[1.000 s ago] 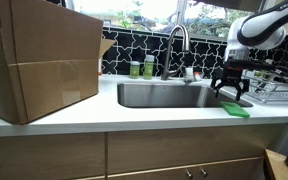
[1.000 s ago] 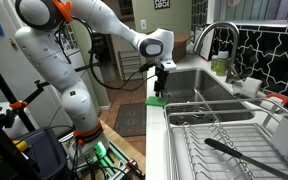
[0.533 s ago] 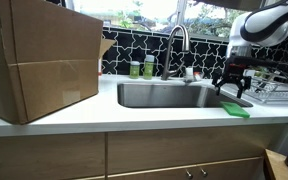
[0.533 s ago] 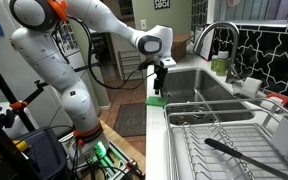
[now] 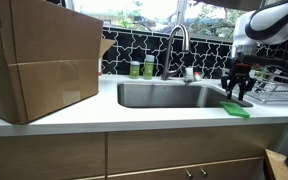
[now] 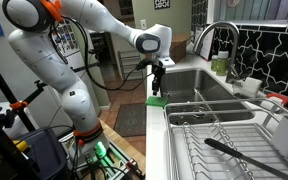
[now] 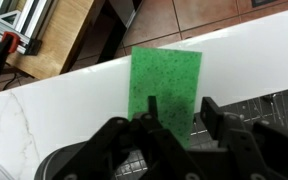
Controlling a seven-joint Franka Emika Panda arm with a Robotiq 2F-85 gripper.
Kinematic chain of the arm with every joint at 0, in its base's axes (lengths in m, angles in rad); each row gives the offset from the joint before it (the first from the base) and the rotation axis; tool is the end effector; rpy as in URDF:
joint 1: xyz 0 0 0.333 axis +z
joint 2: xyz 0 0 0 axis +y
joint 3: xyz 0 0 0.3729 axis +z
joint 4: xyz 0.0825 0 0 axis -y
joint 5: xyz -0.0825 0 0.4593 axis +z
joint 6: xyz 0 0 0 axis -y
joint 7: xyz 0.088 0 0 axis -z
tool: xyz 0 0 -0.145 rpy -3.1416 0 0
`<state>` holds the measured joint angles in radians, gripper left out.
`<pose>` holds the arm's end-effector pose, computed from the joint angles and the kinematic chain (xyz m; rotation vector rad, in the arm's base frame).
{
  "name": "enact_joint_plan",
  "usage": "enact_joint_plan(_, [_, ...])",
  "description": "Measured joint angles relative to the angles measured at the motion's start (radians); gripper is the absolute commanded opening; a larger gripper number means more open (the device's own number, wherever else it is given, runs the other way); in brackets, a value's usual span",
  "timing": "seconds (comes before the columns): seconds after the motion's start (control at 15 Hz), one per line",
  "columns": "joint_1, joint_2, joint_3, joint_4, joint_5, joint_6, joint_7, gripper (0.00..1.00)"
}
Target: Take the sponge out of the sink
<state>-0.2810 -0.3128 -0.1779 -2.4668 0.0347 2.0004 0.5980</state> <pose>0.4125 -0.1981 0.3704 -2.6381 1.5476 0.2522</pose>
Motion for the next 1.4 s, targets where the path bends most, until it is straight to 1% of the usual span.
enact_joint_plan(0.13, [-0.007, 0.005, -0.001, -0.017, -0.002, 0.000, -0.017, 0.07])
enact_joint_plan(0.2, [-0.009, 0.008, -0.001, -0.025, -0.003, 0.000, -0.024, 0.05])
enact_joint_plan(0.27, [-0.010, 0.010, -0.001, -0.033, -0.005, 0.000, -0.028, 0.01])
enact_joint_plan(0.4, [-0.010, 0.017, 0.001, -0.041, -0.014, 0.001, -0.029, 0.01])
enact_joint_plan(0.47, [-0.010, 0.020, 0.001, -0.045, -0.018, 0.003, -0.029, 0.04])
enact_joint_plan(0.73, [-0.009, 0.037, 0.008, -0.052, -0.019, 0.014, -0.033, 0.07])
enact_joint_plan(0.8, [-0.008, 0.044, 0.011, -0.052, -0.019, 0.017, -0.034, 0.06])
enact_joint_plan(0.87, [-0.006, 0.052, 0.014, -0.052, -0.019, 0.019, -0.035, 0.07])
enact_joint_plan(0.93, [-0.004, 0.058, 0.017, -0.051, -0.019, 0.020, -0.036, 0.05])
enact_joint_plan(1.0, [-0.001, 0.062, 0.021, -0.050, -0.019, 0.020, -0.038, 0.06])
enact_joint_plan(1.07, [0.003, 0.066, 0.025, -0.049, -0.019, 0.020, -0.040, 0.04])
enact_joint_plan(1.4, [0.031, 0.075, 0.049, -0.041, -0.015, 0.032, -0.045, 0.06])
